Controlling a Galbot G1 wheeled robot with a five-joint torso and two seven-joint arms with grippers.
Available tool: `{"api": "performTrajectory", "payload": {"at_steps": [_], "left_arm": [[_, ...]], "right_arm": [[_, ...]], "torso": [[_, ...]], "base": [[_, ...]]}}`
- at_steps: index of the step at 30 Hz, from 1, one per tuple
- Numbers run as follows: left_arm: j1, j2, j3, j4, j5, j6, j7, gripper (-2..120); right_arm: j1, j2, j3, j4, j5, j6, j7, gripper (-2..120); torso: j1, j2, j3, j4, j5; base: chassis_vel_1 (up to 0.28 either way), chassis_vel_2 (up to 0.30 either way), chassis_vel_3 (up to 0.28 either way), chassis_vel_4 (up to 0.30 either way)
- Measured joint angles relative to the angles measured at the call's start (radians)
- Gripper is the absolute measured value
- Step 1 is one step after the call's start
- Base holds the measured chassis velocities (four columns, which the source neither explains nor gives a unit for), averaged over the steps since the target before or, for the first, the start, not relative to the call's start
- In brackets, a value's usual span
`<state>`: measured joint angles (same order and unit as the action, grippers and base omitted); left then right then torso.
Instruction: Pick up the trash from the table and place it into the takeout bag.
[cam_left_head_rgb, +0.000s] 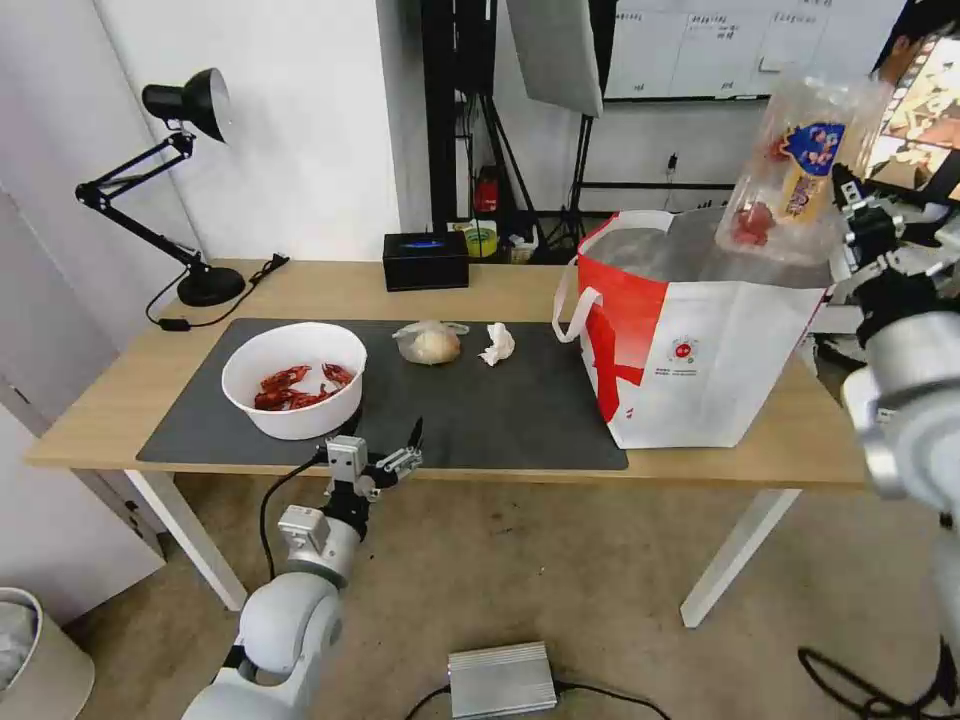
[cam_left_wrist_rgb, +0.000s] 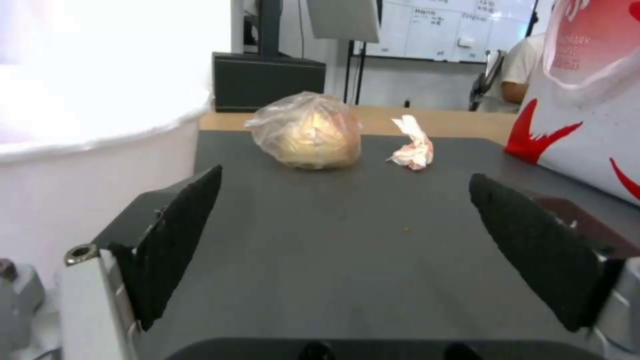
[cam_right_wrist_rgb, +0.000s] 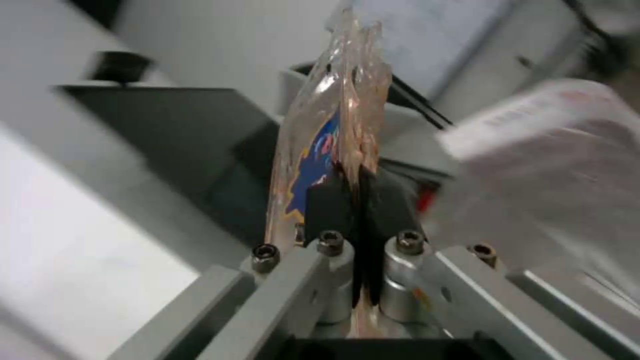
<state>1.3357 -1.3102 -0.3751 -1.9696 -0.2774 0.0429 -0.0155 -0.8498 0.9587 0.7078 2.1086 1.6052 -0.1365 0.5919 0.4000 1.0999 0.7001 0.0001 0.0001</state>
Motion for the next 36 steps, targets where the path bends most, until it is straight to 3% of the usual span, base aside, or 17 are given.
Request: {"api": "performTrajectory", "payload": {"at_steps": [2,6,15,26,27,29,31,32,35,36], "left_arm": [[0.002,-0.005,-0.004,0.0,0.007,-0.002,0.001,100],[0.003,-0.009,-0.01,0.002,0.014,-0.004,0.001,100],[0.002,-0.014,-0.012,0.01,0.021,-0.006,0.003,100],[-0.006,-0.017,-0.003,0.016,0.022,-0.005,0.003,100],[-0.006,-0.018,-0.003,0.017,0.022,-0.005,0.003,100],[-0.006,-0.018,-0.003,0.017,0.022,-0.005,0.003,100],[-0.006,-0.021,-0.005,0.018,0.022,-0.005,0.003,100],[-0.006,-0.021,-0.005,0.018,0.022,-0.005,0.003,100],[-0.006,-0.024,-0.009,0.019,0.022,-0.005,0.004,100],[-0.006,-0.024,-0.009,0.019,0.022,-0.005,0.004,100]], "right_arm": [[0.066,-0.011,-0.02,-0.054,0.054,-0.032,0.103,0],[0.139,-0.015,-0.042,-0.103,0.122,-0.059,0.212,0],[0.189,0.008,-0.06,-0.153,0.162,-0.094,0.286,0],[0.186,0.018,-0.063,-0.156,0.16,-0.107,0.28,37],[0.18,0.021,-0.062,-0.155,0.158,-0.107,0.272,44],[0.178,0.022,-0.062,-0.154,0.157,-0.107,0.268,44],[0.149,0.027,-0.052,-0.136,0.145,-0.1,0.174,58],[0.149,0.027,-0.052,-0.136,0.145,-0.1,0.174,58],[0.083,0.021,-0.04,-0.09,0.095,-0.065,-0.047,73],[0.083,0.021,-0.04,-0.09,0.095,-0.065,-0.047,73]], "torso": [[0.0,0.0,0.0,0.0,0.0],[0.0,0.0,0.0,-0.0001,-0.0001],[0.0,0.0,0.0,-0.0001,0.0],[0.0,0.0,0.0,-0.0002,-0.0001],[0.0,0.0,0.0,-0.0002,-0.0001],[0.0,0.0,0.0,-0.0002,-0.0001],[0.0,0.0,0.0,-0.0001,-0.0001],[0.0,0.0,0.0,-0.0001,-0.0001],[0.0,0.0,0.0,-0.0001,-0.0001],[0.0,0.0,0.0,-0.0001,-0.0001]], "base": [[0.0,0.0,0.0,0.0],[0.0,0.0,0.0,0.0],[0.0,0.0,0.0,0.0],[0.0,0.0,0.0,0.0],[0.0,0.0,0.0,0.0],[0.0,0.0,0.0,0.0],[0.0,0.0,0.0,0.0],[0.0,0.0,0.0,0.0],[0.0,0.0,0.0,0.0],[0.0,0.0,0.0,0.0]]}}
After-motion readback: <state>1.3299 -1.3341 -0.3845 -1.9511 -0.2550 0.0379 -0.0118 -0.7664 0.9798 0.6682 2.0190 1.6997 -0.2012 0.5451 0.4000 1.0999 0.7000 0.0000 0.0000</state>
